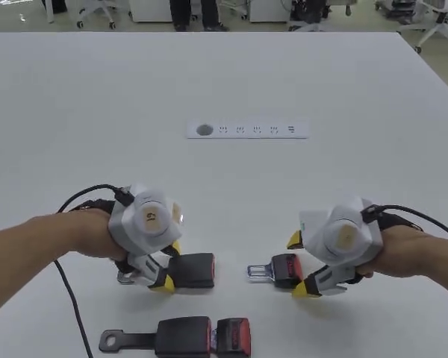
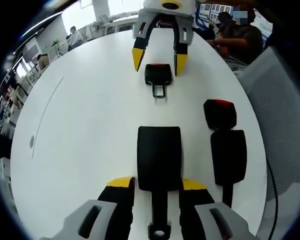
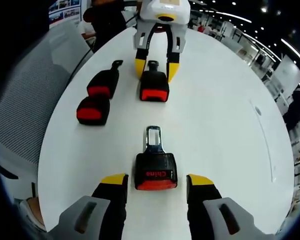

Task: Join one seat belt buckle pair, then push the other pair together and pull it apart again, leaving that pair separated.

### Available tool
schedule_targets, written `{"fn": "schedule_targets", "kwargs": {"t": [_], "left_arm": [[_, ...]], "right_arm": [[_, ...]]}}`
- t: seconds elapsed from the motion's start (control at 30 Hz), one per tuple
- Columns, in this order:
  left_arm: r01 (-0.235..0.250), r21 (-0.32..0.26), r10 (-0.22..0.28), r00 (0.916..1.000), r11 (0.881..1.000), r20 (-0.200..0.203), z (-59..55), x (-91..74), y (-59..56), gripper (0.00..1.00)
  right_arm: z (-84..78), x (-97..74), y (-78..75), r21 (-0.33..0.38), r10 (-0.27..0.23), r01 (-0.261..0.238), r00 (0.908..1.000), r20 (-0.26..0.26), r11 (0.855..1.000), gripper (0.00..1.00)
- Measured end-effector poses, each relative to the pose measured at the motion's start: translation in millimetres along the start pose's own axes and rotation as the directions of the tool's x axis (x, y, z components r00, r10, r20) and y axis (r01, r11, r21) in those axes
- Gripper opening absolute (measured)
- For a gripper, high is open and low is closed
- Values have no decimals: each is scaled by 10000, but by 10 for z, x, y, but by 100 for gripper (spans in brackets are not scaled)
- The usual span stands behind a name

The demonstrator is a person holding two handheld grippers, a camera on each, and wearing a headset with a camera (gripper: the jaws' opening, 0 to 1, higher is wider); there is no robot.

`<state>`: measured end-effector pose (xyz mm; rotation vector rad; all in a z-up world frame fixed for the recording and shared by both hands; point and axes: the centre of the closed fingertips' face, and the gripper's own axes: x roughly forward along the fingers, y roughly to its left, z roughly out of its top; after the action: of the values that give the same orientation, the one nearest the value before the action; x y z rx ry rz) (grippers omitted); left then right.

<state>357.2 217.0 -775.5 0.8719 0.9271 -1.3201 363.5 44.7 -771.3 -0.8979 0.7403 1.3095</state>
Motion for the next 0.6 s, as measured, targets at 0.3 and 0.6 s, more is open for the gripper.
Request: {"fn": "schedule_targets", "kwargs": {"t": [0.3, 0.6], "left_arm": [[-194, -568, 214, 9992, 9982, 346, -124, -91, -3, 41], [-525, -1829, 732, 9914, 9817, 1088, -258, -277, -54, 46]], "right_arm": [[-19, -104, -2, 337, -264, 261, 9996, 83, 9991, 55], [-58, -229, 29, 861, -621, 573, 9966, 547, 9946, 61]]}}
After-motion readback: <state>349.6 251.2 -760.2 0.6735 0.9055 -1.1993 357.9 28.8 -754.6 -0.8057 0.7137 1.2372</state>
